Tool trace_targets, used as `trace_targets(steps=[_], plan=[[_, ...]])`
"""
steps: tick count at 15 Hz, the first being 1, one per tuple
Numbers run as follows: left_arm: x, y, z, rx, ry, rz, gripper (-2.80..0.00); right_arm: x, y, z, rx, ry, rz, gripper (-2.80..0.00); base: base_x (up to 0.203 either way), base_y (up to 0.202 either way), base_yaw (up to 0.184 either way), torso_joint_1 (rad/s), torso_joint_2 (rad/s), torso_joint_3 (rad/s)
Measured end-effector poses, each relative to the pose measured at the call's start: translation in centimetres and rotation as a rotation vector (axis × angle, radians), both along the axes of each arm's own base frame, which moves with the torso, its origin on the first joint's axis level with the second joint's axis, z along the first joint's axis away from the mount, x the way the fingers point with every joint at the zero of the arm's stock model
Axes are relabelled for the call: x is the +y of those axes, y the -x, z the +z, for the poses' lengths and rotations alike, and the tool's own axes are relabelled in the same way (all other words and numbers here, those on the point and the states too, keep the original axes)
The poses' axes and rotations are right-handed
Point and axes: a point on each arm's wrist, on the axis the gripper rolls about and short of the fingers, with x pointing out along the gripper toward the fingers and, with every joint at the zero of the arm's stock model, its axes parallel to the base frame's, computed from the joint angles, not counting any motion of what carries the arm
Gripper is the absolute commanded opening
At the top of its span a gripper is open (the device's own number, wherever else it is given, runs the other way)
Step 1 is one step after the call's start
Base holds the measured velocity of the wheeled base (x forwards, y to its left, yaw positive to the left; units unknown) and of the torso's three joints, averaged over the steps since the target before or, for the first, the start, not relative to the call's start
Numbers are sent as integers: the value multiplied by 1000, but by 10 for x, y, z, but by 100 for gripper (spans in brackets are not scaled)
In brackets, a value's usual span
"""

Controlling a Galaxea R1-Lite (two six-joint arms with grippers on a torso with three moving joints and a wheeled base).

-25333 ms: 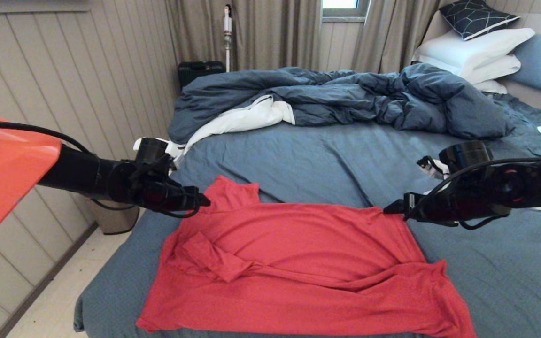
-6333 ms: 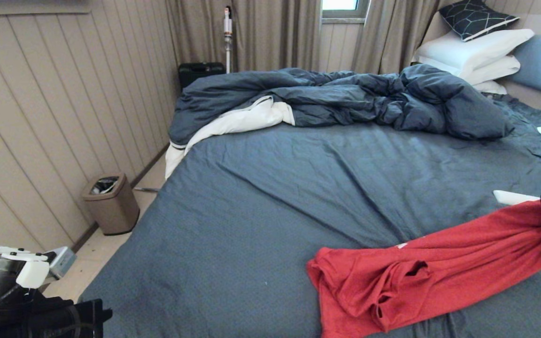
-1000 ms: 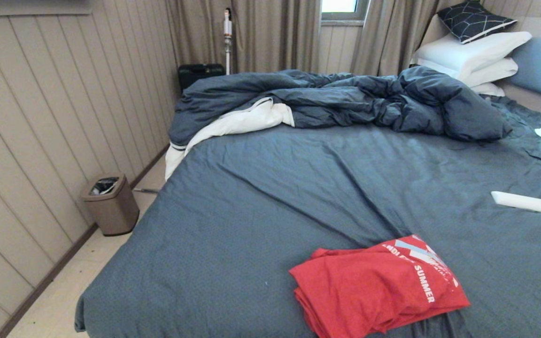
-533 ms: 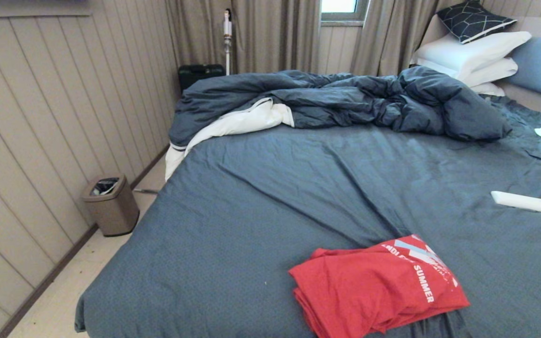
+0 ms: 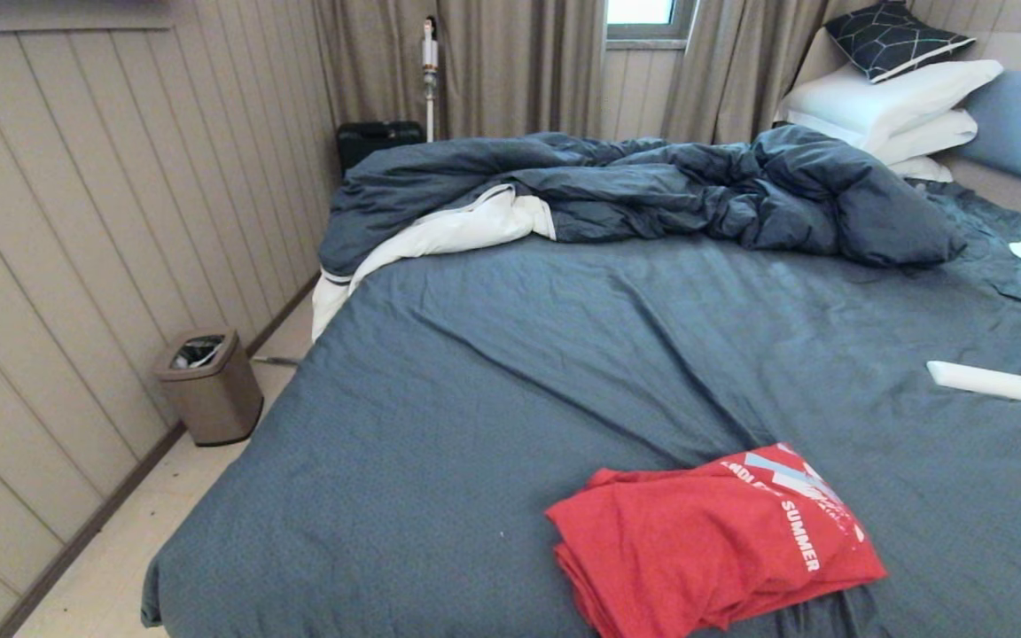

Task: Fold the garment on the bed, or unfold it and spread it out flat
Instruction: Unford the red T-shirt

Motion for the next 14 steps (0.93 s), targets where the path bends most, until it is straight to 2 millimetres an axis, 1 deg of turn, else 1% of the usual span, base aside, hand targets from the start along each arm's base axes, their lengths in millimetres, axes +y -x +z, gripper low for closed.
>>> trace_targets(steps=[2,5,7,9,11,14], plan=[[0,-4,-2,-42,-3,5,-280,0,-1,-3,28,1,-19,-280,0,0,0,0,0,0],[0,-5,-2,-56,20,25,-280,0,-1,-8,80,35,-22,-280,0,0,0,0,0,0],[0,-5,-2,-57,18,25,-280,1,-1,-9,86,58,-72,-280,0,0,0,0,0,0],[0,-5,-2,-60,20,26,-280,2,-1,-9,90,46,-113,-280,0,0,0,0,0,0],[0,-5,-1,-68,20,26,-280,2,-1,-10,92,54,-91,-280,0,0,0,0,0,0],[0,-5,-1,-75,25,26,-280,1,-1,-9,89,-20,-104,-280,0,0,0,0,0,0]])
